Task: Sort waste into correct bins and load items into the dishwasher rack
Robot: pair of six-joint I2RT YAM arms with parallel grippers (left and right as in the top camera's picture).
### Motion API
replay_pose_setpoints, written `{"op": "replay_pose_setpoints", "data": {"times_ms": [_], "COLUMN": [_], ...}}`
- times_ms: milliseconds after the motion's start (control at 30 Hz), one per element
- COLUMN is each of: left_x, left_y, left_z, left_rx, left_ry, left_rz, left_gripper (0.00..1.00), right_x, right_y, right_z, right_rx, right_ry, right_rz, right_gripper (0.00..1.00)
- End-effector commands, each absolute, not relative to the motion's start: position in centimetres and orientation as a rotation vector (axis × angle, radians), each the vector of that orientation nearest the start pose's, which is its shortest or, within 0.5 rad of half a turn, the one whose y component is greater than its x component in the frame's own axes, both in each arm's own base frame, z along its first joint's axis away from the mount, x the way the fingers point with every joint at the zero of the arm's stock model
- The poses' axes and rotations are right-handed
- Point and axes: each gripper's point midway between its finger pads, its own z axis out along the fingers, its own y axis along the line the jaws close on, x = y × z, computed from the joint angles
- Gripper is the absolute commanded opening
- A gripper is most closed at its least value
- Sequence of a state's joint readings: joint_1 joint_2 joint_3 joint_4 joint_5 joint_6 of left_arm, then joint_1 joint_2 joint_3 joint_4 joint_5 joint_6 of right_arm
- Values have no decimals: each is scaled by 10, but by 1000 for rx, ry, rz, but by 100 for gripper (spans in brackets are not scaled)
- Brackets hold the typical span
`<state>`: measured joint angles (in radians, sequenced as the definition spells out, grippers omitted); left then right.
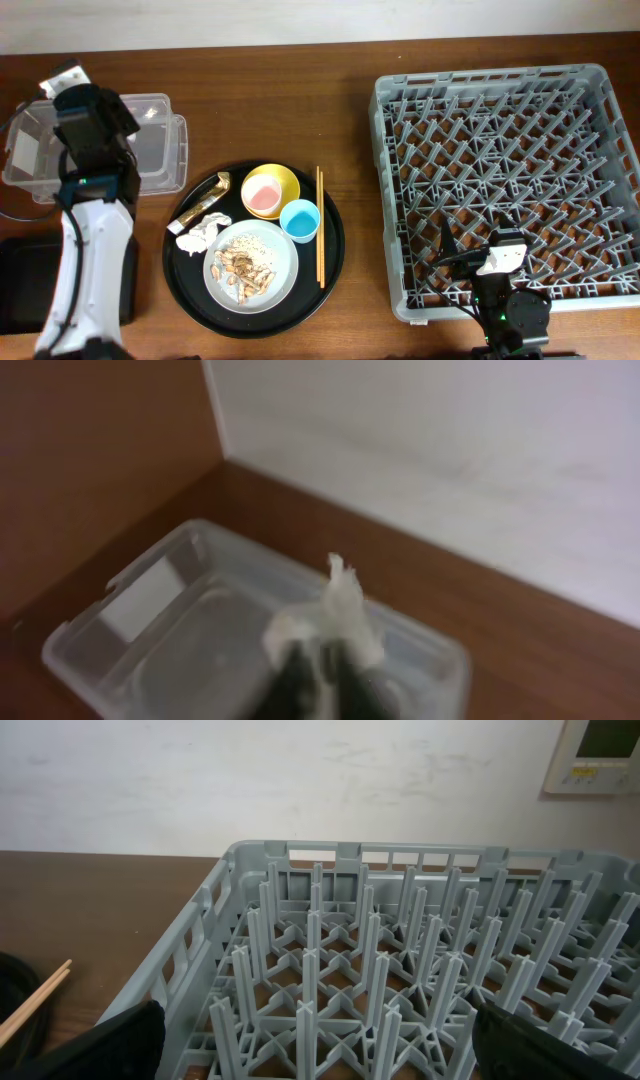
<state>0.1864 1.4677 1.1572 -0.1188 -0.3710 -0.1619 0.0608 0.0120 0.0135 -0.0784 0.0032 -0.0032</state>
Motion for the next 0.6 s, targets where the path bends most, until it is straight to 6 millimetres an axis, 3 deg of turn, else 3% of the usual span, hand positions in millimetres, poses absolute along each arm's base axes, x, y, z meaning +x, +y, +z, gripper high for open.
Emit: {"op": "replay_pose_setpoints", "data": {"times_ms": [0, 100, 200, 300, 333, 367, 433, 500, 533, 567], "left_x": [432, 423, 416, 408, 399, 391, 374, 355, 348, 340], "left_y": [173, 176, 155, 91, 50, 31, 0, -19, -21, -23], "left_z": [253, 259, 256, 241, 235, 233, 226, 219, 214, 208], "left_rx": [-640, -648, -592, -408, -303, -261, -213, -215, -236, -260], "left_ry": [1904, 1905, 1981, 2142, 2209, 2238, 2301, 2365, 2400, 2438], "left_rz": [444, 447, 341, -30, -282, -406, -626, -775, -799, -808], "left_gripper": [99, 99, 99, 99, 99, 99, 99, 95, 77, 75], "right_x": [246, 246, 246, 246, 246, 246, 246, 246, 246, 246], "right_y": [14, 14, 14, 14, 14, 14, 14, 14, 14, 14], "right_z": [155, 155, 155, 155, 155, 155, 155, 155, 155, 155], "right_rx": [-44, -44, -44, -44, -44, -44, -44, -44, -44, -44], "right_ry": [1653, 1653, 1653, 1653, 1653, 1653, 1653, 1653, 1653, 1653], "right_rz": [41, 41, 41, 41, 41, 41, 41, 41, 41, 41], "right_gripper": [98, 98, 98, 98, 98, 98, 98, 98, 98, 98]}}
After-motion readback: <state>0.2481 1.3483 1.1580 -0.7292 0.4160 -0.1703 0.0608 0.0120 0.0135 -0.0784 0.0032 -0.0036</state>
